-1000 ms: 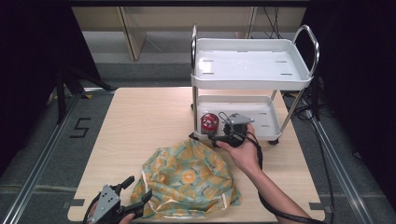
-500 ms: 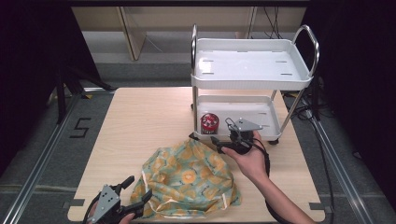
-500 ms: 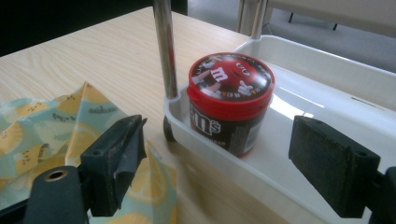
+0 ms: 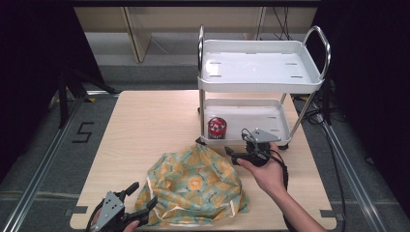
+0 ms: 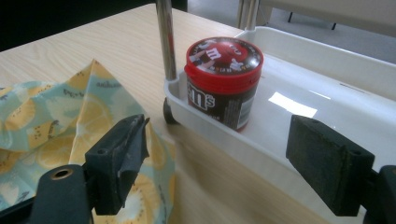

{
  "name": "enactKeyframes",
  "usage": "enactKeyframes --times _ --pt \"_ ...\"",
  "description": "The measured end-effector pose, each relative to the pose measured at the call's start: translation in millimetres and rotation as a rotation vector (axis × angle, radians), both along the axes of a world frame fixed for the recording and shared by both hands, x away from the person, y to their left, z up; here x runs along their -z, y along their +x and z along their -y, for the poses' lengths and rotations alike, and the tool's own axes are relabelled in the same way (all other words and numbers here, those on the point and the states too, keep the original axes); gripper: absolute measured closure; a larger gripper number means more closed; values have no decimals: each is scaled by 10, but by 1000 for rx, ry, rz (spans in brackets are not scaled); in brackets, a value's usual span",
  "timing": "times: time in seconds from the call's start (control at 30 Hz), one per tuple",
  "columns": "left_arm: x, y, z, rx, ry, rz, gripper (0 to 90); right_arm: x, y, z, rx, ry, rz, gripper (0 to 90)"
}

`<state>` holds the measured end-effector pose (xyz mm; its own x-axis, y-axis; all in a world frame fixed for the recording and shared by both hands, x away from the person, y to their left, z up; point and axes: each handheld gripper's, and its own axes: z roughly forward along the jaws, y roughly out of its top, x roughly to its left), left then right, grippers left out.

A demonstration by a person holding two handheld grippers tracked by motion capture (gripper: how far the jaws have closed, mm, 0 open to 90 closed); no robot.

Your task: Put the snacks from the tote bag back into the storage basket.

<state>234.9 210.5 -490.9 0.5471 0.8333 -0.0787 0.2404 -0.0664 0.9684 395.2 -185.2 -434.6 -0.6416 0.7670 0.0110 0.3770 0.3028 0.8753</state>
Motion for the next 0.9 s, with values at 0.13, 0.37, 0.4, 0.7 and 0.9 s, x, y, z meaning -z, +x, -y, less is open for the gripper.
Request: enactKeyframes --times 0.13,0.37,0.4,0.7,0.9 --pt "1 0 0 0 0 -1 212 24 -44 29 -2 -5 5 215" --pt "2 -5 3 -8 -7 -6 212 31 -129 129 14 -16 2 219" --pt "2 -5 4 -8 -8 -6 212 32 -144 146 17 -20 1 220" --pt "2 2 1 -2 0 -2 212 90 -289 287 32 6 -17 224" --pt "5 5 4 -1 -1 -2 212 135 -371 381 39 10 -13 226"
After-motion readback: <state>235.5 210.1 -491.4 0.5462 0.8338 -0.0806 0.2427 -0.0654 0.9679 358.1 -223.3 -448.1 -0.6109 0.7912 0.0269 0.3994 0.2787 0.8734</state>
